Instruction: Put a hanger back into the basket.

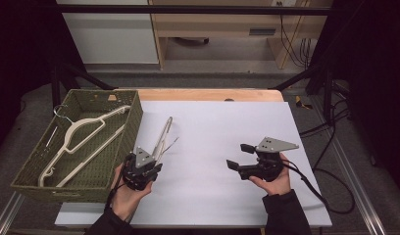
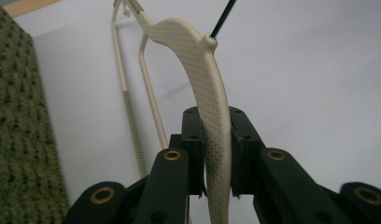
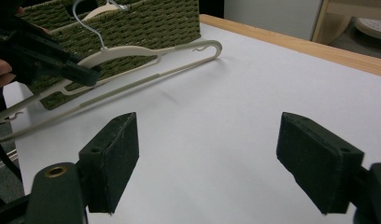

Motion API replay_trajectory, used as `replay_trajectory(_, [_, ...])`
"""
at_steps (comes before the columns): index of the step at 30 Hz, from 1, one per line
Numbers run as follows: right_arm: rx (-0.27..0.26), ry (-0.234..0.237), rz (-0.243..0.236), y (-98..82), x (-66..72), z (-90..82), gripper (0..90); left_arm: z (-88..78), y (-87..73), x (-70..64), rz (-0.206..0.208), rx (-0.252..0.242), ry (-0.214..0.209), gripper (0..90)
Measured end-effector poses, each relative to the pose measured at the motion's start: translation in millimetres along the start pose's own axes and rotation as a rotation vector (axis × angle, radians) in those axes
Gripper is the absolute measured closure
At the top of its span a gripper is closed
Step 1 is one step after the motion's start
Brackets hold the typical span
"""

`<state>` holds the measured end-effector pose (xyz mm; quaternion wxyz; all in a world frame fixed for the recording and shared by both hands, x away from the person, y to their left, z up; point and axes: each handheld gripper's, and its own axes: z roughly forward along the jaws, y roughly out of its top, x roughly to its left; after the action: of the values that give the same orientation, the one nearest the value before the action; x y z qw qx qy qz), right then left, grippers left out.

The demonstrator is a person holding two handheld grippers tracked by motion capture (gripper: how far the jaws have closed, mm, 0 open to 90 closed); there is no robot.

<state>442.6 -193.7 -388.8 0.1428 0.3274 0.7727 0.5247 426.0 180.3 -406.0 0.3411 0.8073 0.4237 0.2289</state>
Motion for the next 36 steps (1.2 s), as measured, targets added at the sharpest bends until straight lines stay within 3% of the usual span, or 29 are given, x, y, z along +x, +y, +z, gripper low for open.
replay_trajectory(7, [-0.007,-0.028,0.019,-3.3,-5.6,-5.0,15.6,-12.3,1.2,16.7,-0.074,-0.026,0.052,84.9])
replay_trajectory(8, [-0.008,-0.03,0.023,-3.4,-5.7,-5.2,15.6,-14.3,0.8,21.1,-0.109,-0.047,0.016,85.4])
replay_trajectory(9, [-0.005,-0.032,0.021,-3.5,-6.0,-5.3,15.3,-15.3,0.8,22.5,-0.119,-0.053,-0.002,85.6])
replay_trajectory(13, [-0.007,-0.037,0.008,-3.2,-6.5,-6.7,13.3,-21.4,1.9,21.9,-0.112,-0.097,0.008,85.7])
replay_trajectory(14, [-0.011,-0.041,0.015,-2.9,-6.0,-7.0,12.8,-25.0,2.7,22.6,-0.11,-0.116,-0.007,85.7])
replay_trajectory(17, [-0.02,-0.049,0.007,-2.4,-6.9,-9.6,10.8,-36.4,5.8,25.5,-0.132,-0.173,-0.1,85.8])
replay_trajectory(20, [-0.039,-0.043,0.005,-2.3,-7.2,-12.3,9.0,-51.6,10.2,26.0,-0.112,-0.219,-0.159,85.8])
replay_trajectory(25, [-0.042,-0.054,-0.002,-1.9,-7.8,-15.4,8.0,-75.1,19.1,23.8,-0.063,-0.287,-0.18,85.8])
replay_trajectory(28, [-0.056,-0.064,0.007,-2.9,-8.8,-20.8,8.0,-84.4,25.0,25.8,-0.037,-0.303,-0.201,85.8])
replay_trajectory(33, [-0.064,-0.08,0.014,-5.2,-11.3,-28.3,7.6,-98.9,41.4,38.1,-0.005,-0.315,-0.225,85.8])
replay_trajectory(36, [-0.064,-0.086,0.012,-7.2,-12.8,-30.7,7.2,-109.0,51.7,53.6,0.008,-0.325,-0.251,85.8])
